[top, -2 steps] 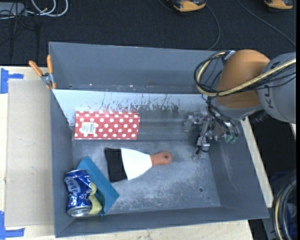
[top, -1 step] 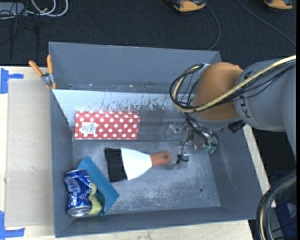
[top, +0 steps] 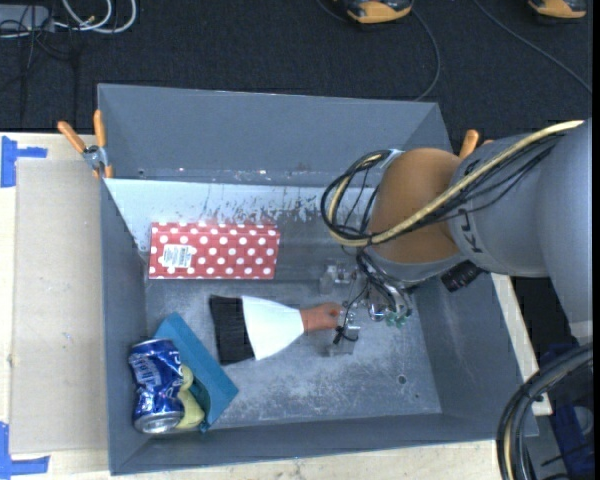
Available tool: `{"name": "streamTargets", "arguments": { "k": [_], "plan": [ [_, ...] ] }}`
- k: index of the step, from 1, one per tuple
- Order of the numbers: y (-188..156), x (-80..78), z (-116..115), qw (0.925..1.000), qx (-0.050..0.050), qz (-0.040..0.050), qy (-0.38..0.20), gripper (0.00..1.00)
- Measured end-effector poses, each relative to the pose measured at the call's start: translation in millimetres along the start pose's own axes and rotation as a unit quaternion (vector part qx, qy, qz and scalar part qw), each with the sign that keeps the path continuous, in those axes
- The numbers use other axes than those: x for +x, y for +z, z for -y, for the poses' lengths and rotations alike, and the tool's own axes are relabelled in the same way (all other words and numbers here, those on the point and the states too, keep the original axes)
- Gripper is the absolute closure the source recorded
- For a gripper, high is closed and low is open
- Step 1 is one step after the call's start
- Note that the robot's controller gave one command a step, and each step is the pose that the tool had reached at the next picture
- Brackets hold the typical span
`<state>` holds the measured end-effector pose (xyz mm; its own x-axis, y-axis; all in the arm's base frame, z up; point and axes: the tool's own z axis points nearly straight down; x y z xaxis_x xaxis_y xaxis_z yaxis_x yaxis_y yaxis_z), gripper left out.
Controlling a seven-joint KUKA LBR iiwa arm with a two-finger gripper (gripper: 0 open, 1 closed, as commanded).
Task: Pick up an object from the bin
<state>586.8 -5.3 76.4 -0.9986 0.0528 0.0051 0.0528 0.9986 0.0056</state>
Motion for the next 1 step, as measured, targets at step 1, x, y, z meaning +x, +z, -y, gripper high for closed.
{"name": "streamTargets", "arguments": {
  "k": [1],
  "plan": [
    [6.9,10.0,-26.7,0.9999,0.002,0.0032,-0.011,1.0]
  ]
}}
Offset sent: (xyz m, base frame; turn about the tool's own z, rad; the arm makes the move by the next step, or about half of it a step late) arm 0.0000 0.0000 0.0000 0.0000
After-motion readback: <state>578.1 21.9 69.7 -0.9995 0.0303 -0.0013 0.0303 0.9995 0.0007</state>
